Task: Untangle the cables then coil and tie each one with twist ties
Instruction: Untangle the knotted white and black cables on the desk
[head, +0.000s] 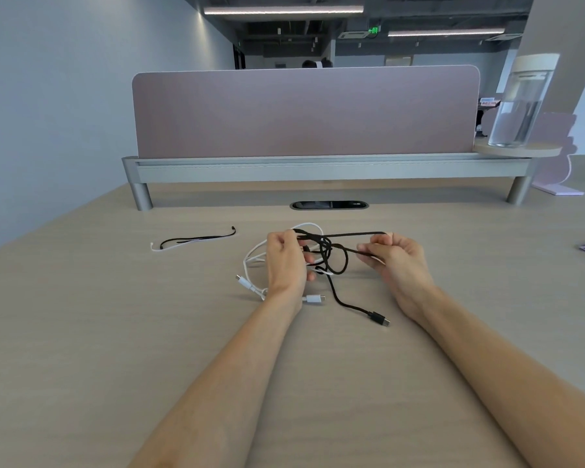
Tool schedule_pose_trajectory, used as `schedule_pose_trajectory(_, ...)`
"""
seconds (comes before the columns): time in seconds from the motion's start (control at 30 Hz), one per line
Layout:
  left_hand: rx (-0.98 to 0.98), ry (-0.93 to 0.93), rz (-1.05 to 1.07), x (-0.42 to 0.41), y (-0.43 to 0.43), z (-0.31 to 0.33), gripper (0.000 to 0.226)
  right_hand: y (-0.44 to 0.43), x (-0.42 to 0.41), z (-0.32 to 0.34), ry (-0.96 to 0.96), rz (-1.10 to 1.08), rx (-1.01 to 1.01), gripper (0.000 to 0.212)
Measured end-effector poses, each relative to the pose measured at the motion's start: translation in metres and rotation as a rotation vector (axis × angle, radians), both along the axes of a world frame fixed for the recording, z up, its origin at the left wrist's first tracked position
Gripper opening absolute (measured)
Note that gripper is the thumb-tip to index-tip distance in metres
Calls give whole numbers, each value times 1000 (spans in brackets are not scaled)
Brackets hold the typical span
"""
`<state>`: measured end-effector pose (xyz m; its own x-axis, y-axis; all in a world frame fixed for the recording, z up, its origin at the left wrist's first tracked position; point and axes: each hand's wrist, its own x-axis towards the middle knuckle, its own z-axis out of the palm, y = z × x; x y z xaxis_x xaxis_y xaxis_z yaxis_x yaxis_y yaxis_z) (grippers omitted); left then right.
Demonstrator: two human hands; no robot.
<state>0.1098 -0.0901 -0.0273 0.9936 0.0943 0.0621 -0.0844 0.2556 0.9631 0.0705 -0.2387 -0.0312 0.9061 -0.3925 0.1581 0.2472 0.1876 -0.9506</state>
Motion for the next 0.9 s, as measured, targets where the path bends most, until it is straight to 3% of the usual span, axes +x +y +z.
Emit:
schedule_pose_trajectory(0.1,19,-11,-7,-1,-1,0,12,4,-1,5,-37,52,269,31)
schedule_pose_trajectory(0.2,11,14,3,0,0,1,13,1,-2,6,31,67,316,17)
schedule_pose_trajectory(0.27,23,25,1,0,1,1,14,-3,-3,4,118,26,171,10)
schedule_pose_trajectory(0.37,36,14,-14,-1,0,1,14,-5,-5,0,158,-99,-333,7)
schedule_pose_trajectory(0.53,69,25,-55,-2,-1,1,13,3,-9,-5,-115,-134,-895,21)
schedule_pose_trajectory(0.63,10,58,-76,0,-1,1,17,4,-5,-13,-130,-101,-1061,9)
schedule_pose_trajectory(0.73,-25,98,-96,3,0,1,20,0,1,-21,-135,-100,-1191,15)
schedule_pose_trajectory(0.8,-51,108,-104,6,0,-1,15,-1,2,-19,-168,-75,-1157,4)
schedule_pose_trajectory(0.9,-57,78,-90,7,0,-2,15,-1,-1,-12,-170,-122,-1018,10)
